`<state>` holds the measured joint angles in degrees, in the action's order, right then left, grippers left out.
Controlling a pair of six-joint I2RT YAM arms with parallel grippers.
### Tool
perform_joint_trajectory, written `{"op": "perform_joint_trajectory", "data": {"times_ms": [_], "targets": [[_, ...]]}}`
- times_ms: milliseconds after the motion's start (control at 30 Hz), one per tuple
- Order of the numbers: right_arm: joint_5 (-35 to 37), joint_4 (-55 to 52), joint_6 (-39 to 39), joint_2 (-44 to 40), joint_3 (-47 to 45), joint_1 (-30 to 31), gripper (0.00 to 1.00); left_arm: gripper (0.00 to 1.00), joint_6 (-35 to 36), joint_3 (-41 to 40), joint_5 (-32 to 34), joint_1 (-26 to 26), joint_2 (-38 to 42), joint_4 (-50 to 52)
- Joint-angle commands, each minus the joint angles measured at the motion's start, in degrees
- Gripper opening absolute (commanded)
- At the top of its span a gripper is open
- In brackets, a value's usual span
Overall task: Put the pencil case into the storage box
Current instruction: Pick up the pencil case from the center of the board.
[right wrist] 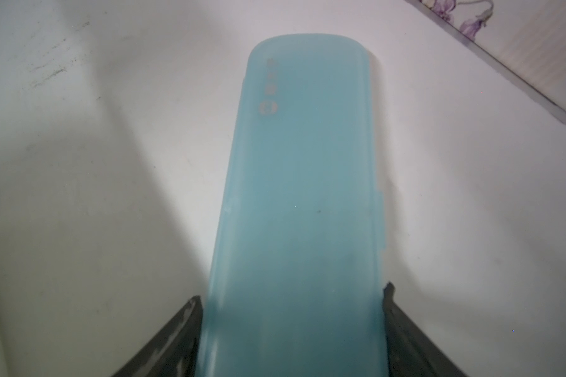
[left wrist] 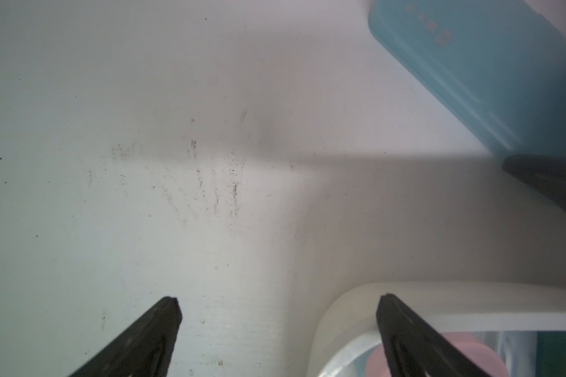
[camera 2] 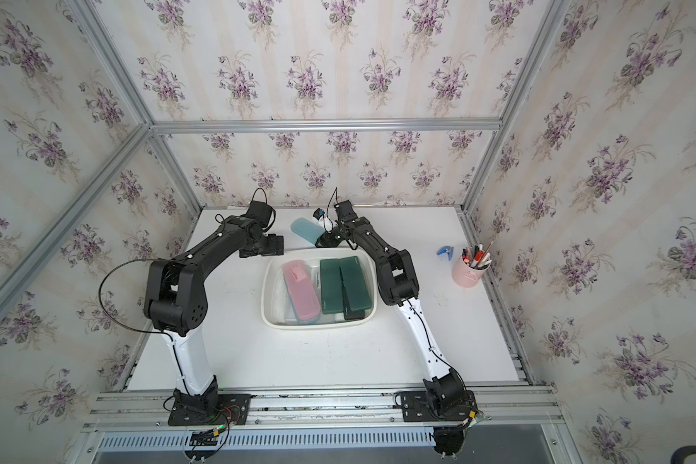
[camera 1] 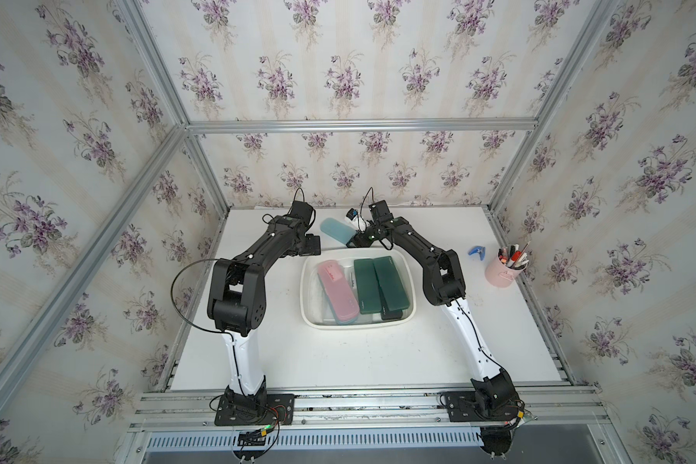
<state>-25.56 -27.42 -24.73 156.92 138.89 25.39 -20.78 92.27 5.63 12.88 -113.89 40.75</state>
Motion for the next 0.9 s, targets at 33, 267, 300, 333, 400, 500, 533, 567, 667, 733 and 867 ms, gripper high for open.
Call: {"op": "perform_joint_trajectory", "data": {"times_ms": [33, 267, 300, 333, 400, 500, 533, 567, 667, 733, 867], "targets": [[2.59, -4.24, 2.25, 0.25, -0.12, -1.80, 0.77, 0.99, 0.89, 0.37, -0.27, -0.12, -0.46, 0.11], [0.37, -5.34, 4.58, -1.64, -0.55, -3.95, 0.76, 0.99, 1.33, 0.73, 0.13, -0.11, -0.45, 0.36], [0.84, -5.82, 4.53, -1.90, -0.55, -3.97, 0.76, 0.99, 1.40, 0.66, 0.18, -0.06, -0.47, 0.40], [1.45, -6.27, 4.35, -2.18, -0.54, -3.94, 0.76, 0.99, 1.39, 0.44, 0.17, -0.12, -0.47, 0.34], [3.09, -7.58, 3.92, -2.72, -0.70, -4.02, 0.76, 0.99, 1.37, 0.02, 0.09, -0.12, -0.36, 0.07], [3.46, -5.59, 4.58, -5.40, -5.34, -4.21, 0.75, 0.99, 1.15, -0.40, -0.42, -0.13, -0.44, -0.49], [3.54, -4.14, 4.95, -6.64, -7.32, -4.23, 0.74, 0.99, 1.12, -0.37, -0.52, -0.09, -0.46, -0.58], [3.51, -2.64, 5.38, -7.86, -9.54, -4.21, 0.74, 0.99, 1.03, -0.36, -0.69, -0.09, -0.53, -0.58], [3.66, -0.55, 6.50, -10.23, -12.24, -4.21, 0.73, 0.99, 1.26, -0.66, -0.72, -0.10, -0.47, -0.51], [3.76, -0.14, 7.05, -11.12, -12.53, -4.25, 0.72, 0.99, 1.36, -1.05, -0.45, -0.20, -0.13, -0.61], [4.41, 0.86, 7.68, -11.77, -12.59, -4.21, 0.71, 0.99, 1.46, -1.92, -0.66, -0.35, 0.28, -1.02]]}}
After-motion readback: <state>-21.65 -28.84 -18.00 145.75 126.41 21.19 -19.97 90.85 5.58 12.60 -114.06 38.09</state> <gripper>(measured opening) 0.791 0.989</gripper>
